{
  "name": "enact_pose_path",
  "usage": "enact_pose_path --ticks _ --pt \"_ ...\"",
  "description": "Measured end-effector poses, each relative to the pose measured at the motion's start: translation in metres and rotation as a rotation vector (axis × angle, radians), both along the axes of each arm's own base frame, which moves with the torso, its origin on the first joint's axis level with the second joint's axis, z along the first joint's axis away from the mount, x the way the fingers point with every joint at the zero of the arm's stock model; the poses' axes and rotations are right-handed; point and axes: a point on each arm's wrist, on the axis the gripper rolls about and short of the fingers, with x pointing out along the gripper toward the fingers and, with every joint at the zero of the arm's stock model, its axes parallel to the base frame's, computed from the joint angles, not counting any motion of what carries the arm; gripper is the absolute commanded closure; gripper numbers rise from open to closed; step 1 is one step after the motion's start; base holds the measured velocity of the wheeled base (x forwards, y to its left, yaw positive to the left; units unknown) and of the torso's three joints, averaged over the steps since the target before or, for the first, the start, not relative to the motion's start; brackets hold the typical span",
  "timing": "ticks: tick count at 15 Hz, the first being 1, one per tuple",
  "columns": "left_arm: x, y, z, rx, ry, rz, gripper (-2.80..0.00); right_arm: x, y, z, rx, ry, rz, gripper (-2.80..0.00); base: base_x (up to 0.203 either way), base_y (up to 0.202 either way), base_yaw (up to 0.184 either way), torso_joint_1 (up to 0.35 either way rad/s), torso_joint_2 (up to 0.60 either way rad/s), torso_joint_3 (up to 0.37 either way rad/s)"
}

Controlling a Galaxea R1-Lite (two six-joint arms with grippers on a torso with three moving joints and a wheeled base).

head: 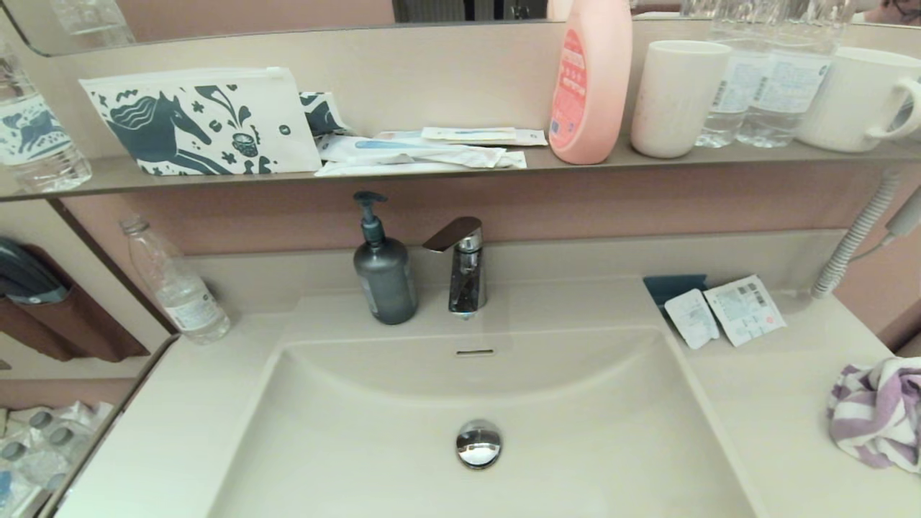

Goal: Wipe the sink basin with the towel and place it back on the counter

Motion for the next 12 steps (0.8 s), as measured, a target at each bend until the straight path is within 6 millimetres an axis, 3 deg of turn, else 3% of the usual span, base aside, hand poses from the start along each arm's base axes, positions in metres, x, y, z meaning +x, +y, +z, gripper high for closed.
enact_pose_path --ticks 3,5,10,12 --pt "0.0 0.0 0.0 0.0 0.0 0.0 0.0 -0.012 -0.004 -0.037 -0.02 -0.024 0.053 0.0 0.0 0.0 0.0 0.0 0.0 0.0" --pt "0.0 0.0 0.0 0.0 0.0 0.0 0.0 -0.006 -0.005 -0.063 -0.026 -0.064 0.059 0.0 0.0 0.0 0.0 0.0 0.0 0.0" --pt "0.0 0.0 0.0 0.0 0.0 0.0 0.0 0.04 -0.007 -0.129 -0.053 -0.204 -0.021 0.0 0.0 0.0 0.0 0.0 0.0 0.0" --pt "0.0 0.0 0.0 0.0 0.0 0.0 0.0 0.056 -0.008 -0.147 -0.057 -0.302 -0.04 0.0 0.0 0.0 0.0 0.0 0.0 0.0"
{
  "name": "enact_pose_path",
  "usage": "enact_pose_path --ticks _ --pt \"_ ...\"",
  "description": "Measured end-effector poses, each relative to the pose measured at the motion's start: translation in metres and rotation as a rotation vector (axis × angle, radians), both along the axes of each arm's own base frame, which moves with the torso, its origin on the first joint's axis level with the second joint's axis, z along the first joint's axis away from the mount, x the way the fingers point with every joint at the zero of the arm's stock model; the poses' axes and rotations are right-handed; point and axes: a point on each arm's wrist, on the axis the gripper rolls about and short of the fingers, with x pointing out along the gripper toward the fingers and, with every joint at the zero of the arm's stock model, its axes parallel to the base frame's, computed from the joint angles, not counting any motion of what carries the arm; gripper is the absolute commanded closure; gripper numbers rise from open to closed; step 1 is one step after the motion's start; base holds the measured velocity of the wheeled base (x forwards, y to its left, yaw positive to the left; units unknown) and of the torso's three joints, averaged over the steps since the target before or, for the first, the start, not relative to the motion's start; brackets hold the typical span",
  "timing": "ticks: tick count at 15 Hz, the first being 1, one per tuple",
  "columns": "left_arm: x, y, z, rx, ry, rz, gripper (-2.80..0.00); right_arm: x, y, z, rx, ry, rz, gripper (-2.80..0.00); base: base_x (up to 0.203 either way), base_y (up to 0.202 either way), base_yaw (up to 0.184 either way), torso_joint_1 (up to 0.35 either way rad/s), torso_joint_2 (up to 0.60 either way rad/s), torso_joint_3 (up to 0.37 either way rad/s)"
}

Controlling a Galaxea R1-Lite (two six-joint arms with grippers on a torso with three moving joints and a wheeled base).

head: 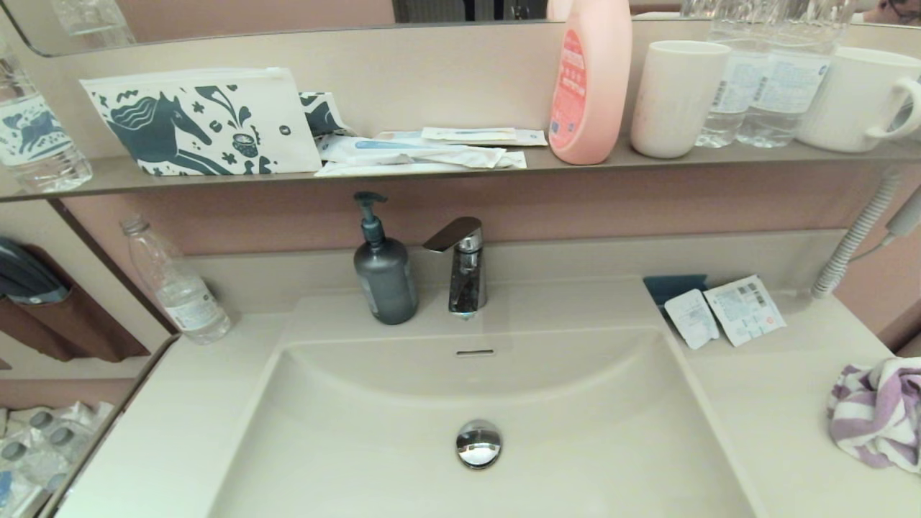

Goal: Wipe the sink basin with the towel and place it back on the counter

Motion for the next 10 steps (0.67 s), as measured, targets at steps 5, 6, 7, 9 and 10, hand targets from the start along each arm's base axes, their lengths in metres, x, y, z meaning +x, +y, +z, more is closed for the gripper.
enact_pose_path --ticks 5,6,7,9,10 --pt "0.0 0.0 0.0 0.0 0.0 0.0 0.0 0.0099 -0.0001 -0.0114 -0.039 -0.107 0.004 0.0 0.0 0.0 0.0 0.0 0.0 0.0" --pt "0.0 0.0 0.0 0.0 0.0 0.0 0.0 0.0101 -0.0001 -0.0119 -0.035 -0.107 0.003 0.0 0.0 0.0 0.0 0.0 0.0 0.0" --pt "0.0 0.0 0.0 0.0 0.0 0.0 0.0 0.0103 -0.0001 -0.0127 -0.028 -0.104 0.003 0.0 0.0 0.0 0.0 0.0 0.0 0.0" --pt "0.0 0.0 0.0 0.0 0.0 0.0 0.0 0.0103 -0.0001 -0.0128 -0.032 -0.104 0.004 0.0 0.0 0.0 0.0 0.0 0.0 0.0" --pt "0.0 0.0 0.0 0.0 0.0 0.0 0.0 0.0103 -0.0001 -0.013 -0.034 -0.103 0.004 0.0 0.0 0.0 0.0 0.0 0.0 0.0"
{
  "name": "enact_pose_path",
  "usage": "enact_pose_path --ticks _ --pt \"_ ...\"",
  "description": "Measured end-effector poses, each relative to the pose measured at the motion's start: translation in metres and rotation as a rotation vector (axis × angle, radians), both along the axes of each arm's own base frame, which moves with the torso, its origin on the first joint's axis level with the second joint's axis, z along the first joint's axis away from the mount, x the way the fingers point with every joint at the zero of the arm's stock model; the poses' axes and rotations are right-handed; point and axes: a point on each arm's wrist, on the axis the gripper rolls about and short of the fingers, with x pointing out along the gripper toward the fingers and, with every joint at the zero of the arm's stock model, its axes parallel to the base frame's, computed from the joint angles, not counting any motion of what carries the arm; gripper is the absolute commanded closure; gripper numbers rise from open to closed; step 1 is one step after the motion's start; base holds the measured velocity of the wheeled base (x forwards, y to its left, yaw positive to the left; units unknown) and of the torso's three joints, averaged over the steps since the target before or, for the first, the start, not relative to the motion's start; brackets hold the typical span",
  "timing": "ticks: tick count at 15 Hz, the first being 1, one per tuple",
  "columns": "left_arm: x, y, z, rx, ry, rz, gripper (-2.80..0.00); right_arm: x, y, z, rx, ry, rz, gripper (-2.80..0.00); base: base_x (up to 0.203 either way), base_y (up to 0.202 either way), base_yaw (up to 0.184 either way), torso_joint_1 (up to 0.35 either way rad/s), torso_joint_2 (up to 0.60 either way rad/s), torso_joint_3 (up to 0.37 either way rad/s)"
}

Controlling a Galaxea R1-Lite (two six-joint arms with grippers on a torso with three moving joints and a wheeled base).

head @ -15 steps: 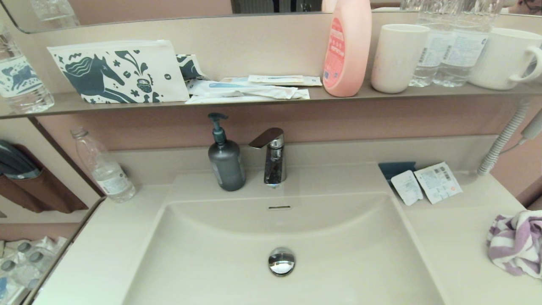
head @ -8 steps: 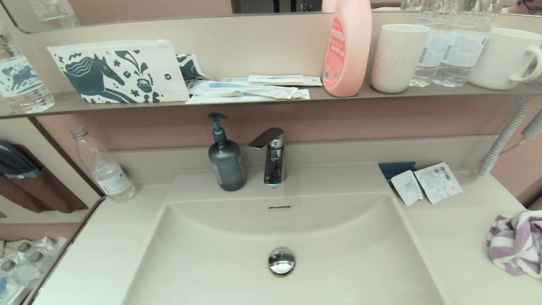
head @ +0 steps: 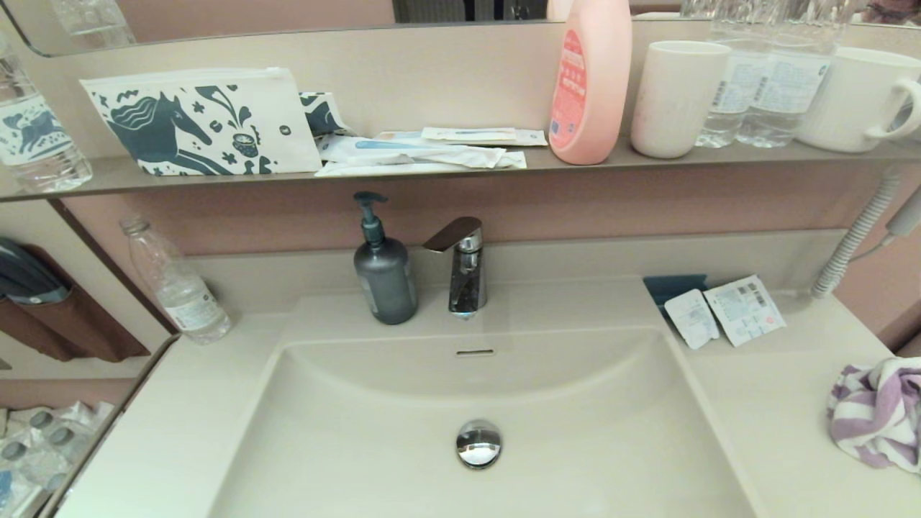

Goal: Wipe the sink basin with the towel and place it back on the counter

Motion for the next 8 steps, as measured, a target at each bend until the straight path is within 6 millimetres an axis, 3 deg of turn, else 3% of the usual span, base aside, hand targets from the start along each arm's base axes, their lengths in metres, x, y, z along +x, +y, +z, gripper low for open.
enact_pose_path --ticks 8 --pt "0.0 0.0 0.0 0.0 0.0 0.0 0.0 0.0 0.0 -0.0001 0.013 0.0 -0.002 0.0 0.0 0.0 0.0 0.0 0.0 0.0"
